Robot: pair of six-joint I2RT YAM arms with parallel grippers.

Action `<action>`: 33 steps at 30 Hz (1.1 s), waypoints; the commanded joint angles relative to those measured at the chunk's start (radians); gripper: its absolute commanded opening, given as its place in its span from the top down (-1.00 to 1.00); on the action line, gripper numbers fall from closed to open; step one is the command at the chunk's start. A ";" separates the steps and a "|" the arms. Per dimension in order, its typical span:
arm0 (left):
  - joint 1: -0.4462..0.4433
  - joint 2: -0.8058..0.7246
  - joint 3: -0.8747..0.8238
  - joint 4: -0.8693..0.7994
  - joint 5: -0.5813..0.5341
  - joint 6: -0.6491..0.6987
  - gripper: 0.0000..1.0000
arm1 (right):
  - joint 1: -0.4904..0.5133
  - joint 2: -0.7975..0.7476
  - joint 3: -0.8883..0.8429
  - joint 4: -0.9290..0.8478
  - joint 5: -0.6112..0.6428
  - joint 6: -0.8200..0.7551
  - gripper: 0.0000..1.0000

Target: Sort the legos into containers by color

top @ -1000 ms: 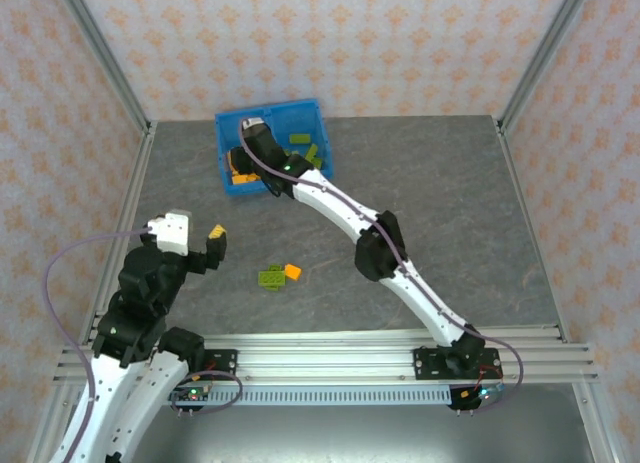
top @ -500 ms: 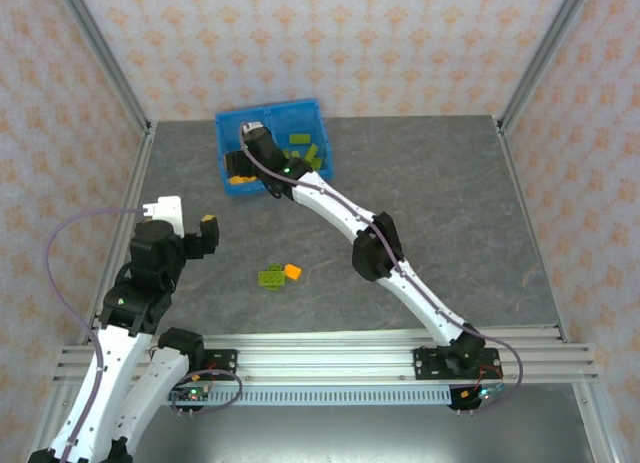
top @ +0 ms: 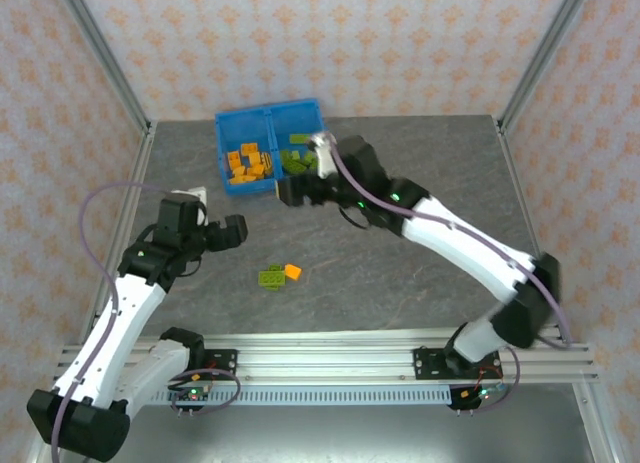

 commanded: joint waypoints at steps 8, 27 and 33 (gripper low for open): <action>-0.421 0.221 -0.082 -0.005 -0.138 -0.289 -0.99 | -0.003 -0.212 -0.336 -0.088 -0.130 0.103 -0.98; -0.473 0.488 -0.131 0.171 -0.191 -0.260 -0.42 | -0.003 -0.149 -0.349 -0.098 -0.103 0.136 -0.99; -0.473 0.466 -0.144 0.182 -0.205 -0.271 -0.07 | -0.003 -0.181 -0.381 -0.119 -0.137 0.141 -0.99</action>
